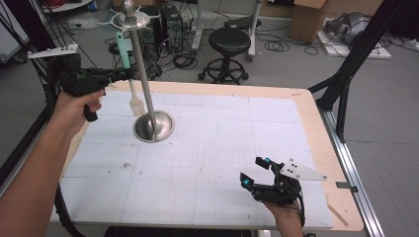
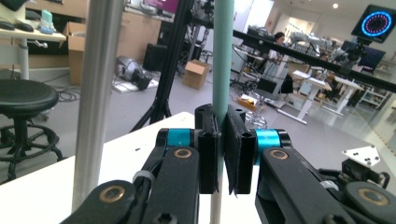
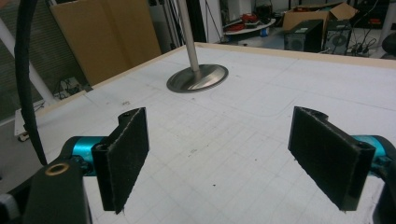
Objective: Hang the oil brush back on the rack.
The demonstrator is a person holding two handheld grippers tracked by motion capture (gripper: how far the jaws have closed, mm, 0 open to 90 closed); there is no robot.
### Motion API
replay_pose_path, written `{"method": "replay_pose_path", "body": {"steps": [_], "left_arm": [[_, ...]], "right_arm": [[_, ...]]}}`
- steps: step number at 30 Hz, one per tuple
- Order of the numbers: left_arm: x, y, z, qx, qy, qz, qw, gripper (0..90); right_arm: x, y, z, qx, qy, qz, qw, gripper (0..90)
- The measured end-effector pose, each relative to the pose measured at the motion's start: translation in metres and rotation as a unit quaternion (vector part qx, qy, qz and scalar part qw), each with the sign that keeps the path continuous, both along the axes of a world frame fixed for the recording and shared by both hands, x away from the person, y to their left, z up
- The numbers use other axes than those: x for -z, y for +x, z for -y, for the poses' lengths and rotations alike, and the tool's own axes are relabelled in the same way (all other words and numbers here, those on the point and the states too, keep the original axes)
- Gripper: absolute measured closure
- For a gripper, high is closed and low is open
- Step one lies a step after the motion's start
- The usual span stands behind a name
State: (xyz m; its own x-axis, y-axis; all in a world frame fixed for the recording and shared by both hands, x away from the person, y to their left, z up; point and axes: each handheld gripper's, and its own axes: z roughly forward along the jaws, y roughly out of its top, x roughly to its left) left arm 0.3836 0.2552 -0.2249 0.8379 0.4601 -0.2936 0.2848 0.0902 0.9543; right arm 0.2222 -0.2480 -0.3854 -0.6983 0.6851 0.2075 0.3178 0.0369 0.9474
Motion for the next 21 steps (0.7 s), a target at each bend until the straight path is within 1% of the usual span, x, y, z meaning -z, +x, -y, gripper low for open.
{"method": "replay_pose_path", "body": {"steps": [7, 11, 12, 15, 18, 21], "left_arm": [[-0.001, 0.002, 0.003, -0.001, 0.0, -0.003, 1.0, 84.1], [-0.001, 0.004, 0.006, -0.004, -0.004, -0.006, 1.0, 84.1], [-0.001, 0.005, 0.007, -0.003, -0.004, -0.009, 0.9999, 84.1], [0.0, 0.004, 0.011, 0.005, 0.0, -0.008, 1.0, 84.2], [0.0, 0.004, 0.013, 0.006, 0.0, -0.009, 0.9999, 84.2], [-0.001, 0.005, 0.012, -0.004, 0.0, -0.01, 0.9999, 84.2]], "right_arm": [[0.0, 0.0, 0.0, -0.001, 0.001, -0.001, 1.0, 19.7], [0.001, 0.0, -0.001, -0.003, 0.0, -0.002, 1.0, 19.7], [0.001, 0.0, -0.001, -0.003, 0.0, -0.002, 1.0, 19.7], [0.001, 0.0, -0.001, -0.005, -0.001, -0.002, 1.0, 19.7], [0.002, 0.0, -0.001, -0.005, -0.001, -0.003, 1.0, 19.7], [0.002, 0.0, -0.001, -0.006, -0.002, -0.005, 1.0, 19.7]]}}
